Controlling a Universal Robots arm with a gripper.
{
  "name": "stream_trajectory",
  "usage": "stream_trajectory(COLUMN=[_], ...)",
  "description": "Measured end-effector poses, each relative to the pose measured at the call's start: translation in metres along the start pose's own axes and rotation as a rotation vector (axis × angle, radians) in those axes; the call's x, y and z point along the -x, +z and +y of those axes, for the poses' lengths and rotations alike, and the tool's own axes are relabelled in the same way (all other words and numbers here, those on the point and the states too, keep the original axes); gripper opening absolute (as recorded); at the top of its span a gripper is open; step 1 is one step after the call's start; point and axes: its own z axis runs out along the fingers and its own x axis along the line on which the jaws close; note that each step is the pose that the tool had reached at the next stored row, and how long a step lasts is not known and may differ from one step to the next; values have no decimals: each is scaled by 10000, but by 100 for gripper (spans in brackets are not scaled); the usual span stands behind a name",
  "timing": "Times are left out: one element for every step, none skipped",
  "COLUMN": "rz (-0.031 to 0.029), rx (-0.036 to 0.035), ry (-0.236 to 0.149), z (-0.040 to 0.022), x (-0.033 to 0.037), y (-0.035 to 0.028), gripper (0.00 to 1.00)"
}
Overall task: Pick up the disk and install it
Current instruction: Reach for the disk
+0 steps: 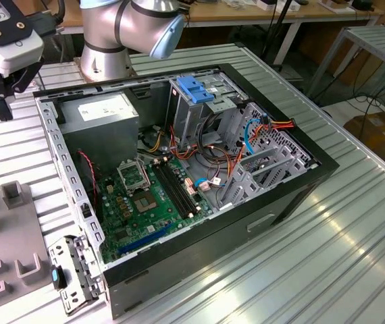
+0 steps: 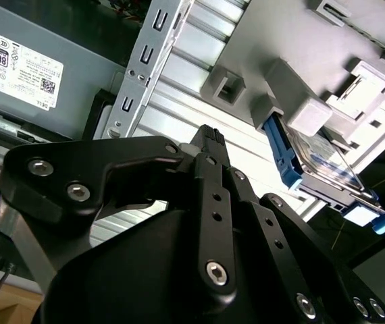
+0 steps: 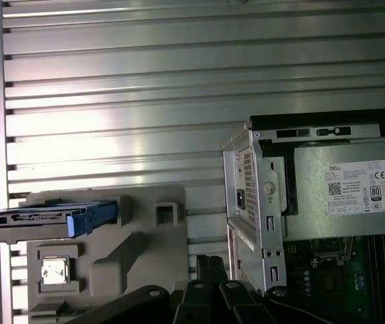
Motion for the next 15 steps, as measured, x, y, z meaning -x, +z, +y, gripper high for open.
stream_trajectory(rz=[0,0,0,0,0,0,0,1,0,0,0,0,0,0,0], rx=[0,0,0,0,0,0,0,0,0,0,0,0,0,0,0], ry=[0,0,0,0,0,1,1,0,1,1,1,1,0,0,0], z=[-1,-1,-2,-3,-3,-5,-5,-6,-7,-7,-8,-9,-10,-10,-12], x=[-8,-16,-25,-36,-44,-61,-71,-79,-90,-99,-109,-118,-130,-138,-154], y=[0,-1,-1,-1,-1,-2,-2,-2,-3,-3,-3,-3,-4,-4,-4], gripper=[11,11,11,11,11,11,11,11,11,11,11,11,11,11,11])
